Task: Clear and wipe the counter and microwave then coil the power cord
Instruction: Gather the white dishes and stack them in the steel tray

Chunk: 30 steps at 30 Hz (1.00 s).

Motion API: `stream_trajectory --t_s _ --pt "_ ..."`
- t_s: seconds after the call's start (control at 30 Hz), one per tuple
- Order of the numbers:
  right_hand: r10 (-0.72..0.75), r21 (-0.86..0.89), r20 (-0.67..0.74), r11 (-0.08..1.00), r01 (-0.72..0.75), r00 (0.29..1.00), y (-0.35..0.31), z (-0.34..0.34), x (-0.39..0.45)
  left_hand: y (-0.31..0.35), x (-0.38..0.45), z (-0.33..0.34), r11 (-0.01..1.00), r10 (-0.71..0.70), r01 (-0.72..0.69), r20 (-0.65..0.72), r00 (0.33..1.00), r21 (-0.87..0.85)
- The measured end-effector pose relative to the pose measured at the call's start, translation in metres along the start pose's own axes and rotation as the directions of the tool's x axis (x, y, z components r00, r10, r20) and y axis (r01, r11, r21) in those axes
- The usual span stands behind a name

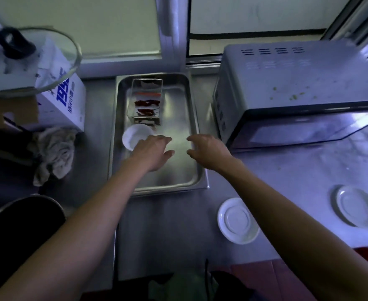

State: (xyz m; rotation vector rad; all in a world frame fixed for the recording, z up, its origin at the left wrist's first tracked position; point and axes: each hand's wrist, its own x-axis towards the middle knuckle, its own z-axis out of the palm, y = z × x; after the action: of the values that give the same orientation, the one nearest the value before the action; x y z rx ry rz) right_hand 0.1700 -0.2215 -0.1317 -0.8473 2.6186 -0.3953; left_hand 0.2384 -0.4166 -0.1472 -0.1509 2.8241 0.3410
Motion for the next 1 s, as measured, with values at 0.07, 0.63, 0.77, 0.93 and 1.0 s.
stream_trajectory --t_s 0.07,0.63,0.77,0.93,1.0 --pt "0.008 -0.006 -0.010 1.000 -0.008 1.000 0.014 0.001 -0.030 0.025 -0.013 0.008 0.999 0.036 -0.035 -0.015 0.999 0.035" --pt "0.320 0.122 -0.192 0.946 -0.301 0.928 0.183 0.015 -0.378 0.307 -0.140 0.084 0.927 0.355 -0.351 -0.003 0.935 0.133" --pt "0.433 0.184 -0.248 0.899 -0.397 0.866 0.220 0.015 -0.450 0.374 -0.148 0.092 0.891 0.433 -0.432 0.029 0.901 0.140" --pt "0.561 0.256 -0.319 0.827 -0.501 0.764 0.254 0.016 -0.513 0.446 -0.156 0.101 0.831 0.530 -0.528 0.042 0.847 0.172" --pt "0.593 0.285 -0.340 0.805 -0.521 0.730 0.264 0.016 -0.529 0.471 -0.156 0.106 0.801 0.571 -0.570 0.055 0.819 0.183"
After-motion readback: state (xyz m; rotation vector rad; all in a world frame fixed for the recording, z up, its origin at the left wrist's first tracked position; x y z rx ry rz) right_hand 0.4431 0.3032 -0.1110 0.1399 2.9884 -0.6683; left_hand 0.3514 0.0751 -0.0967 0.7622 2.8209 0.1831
